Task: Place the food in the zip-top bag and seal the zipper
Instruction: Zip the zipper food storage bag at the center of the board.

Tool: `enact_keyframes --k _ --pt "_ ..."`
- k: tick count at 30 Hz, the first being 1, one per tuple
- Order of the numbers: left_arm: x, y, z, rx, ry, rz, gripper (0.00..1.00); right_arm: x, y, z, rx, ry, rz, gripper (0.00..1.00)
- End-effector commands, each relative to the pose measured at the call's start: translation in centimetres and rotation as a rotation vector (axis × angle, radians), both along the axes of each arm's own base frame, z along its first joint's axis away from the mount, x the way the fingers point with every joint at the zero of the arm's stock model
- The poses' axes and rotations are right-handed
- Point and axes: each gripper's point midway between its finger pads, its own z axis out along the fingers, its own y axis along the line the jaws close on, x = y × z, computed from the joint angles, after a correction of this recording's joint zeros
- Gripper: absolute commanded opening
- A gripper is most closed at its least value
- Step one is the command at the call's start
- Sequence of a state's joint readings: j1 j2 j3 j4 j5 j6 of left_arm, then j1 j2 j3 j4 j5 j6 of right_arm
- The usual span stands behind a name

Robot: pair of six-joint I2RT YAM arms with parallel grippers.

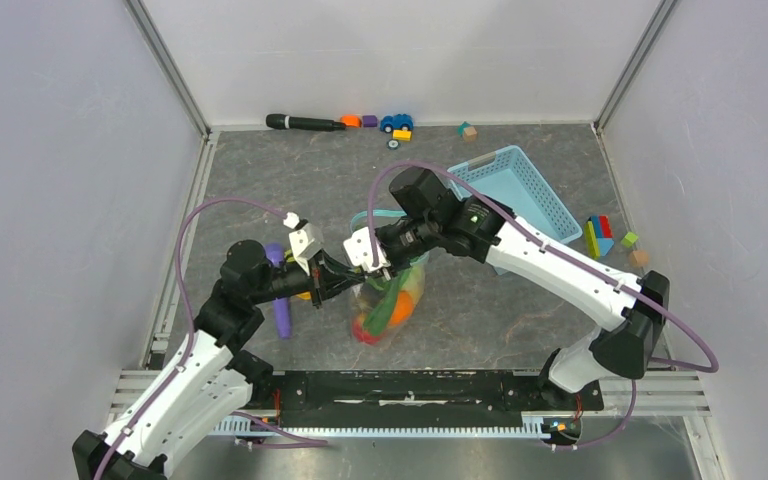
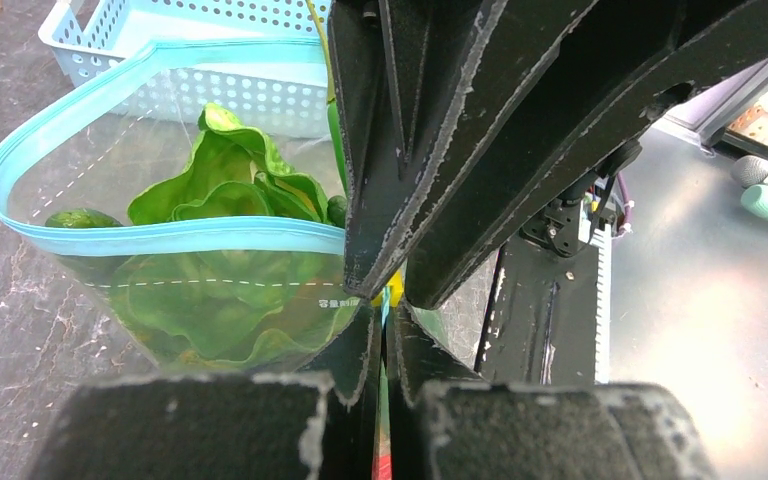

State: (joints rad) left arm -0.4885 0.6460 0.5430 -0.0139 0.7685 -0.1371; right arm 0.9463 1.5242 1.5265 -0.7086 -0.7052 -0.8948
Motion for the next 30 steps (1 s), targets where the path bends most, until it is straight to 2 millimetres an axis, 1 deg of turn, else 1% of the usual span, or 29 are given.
enact_keyframes --k 1,3,4,6,7,9,14,16,19,20,21,23,30 --pt "-0.8 -0.2 2.3 -0.030 -0.115 -0.051 0.02 0.9 0.3 0.3 -0.020 -0.011 -0.028 0.27" --pt "-0.8 -0.2 2.3 -0.030 -0.119 -0.050 0.02 0.8 0.3 0.1 -0.032 -0.001 -0.025 0.26" --pt "-0.9 -0.2 2.3 -0.029 -0.121 -0.051 0.02 0.7 0.4 -0.2 -0.043 0.005 -0.022 0.24" --pt "-0.8 -0.1 2.3 -0.027 -0.123 -0.043 0.02 0.7 0.3 -0.7 -0.062 0.012 -0.020 0.14" --pt "-0.8 0.0 2.3 -0.025 -0.126 -0.040 0.02 0.6 0.1 -0.8 -0.068 0.011 -0.015 0.07" --pt "-0.8 0.1 2.4 -0.026 -0.133 -0.034 0.02 0.6 -0.2 -1.1 -0.081 -0.001 -0.016 0.00" --pt "-1.1 0.4 2.6 -0.033 -0.162 -0.026 0.02 2.1 -1.0 -1.7 -0.127 -0.042 -0.104 0.00" --pt "-1.0 0.5 2.7 -0.034 -0.171 -0.016 0.02 3.1 -1.2 -1.6 -0.139 -0.056 -0.161 0.00" --pt "-1.0 0.6 2.7 -0.035 -0.180 -0.005 0.02 4.7 -2.2 -1.6 -0.160 -0.114 -0.251 0.00" --pt "-1.0 0.7 2.2 -0.023 -0.160 -0.001 0.02 5.3 -2.7 -1.7 -0.177 -0.136 -0.283 0.00" --pt "-1.0 0.8 2.2 -0.021 -0.158 0.003 0.02 5.7 -3.3 -1.8 -0.189 -0.153 -0.311 0.00" --pt "-0.9 0.9 2.2 -0.019 -0.158 0.012 0.02 6.2 -4.0 -1.8 -0.200 -0.170 -0.341 0.00" --pt "-0.6 0.9 2.2 -0.017 -0.155 0.030 0.02 7.7 -6.3 -0.7 -0.199 -0.226 -0.442 0.00"
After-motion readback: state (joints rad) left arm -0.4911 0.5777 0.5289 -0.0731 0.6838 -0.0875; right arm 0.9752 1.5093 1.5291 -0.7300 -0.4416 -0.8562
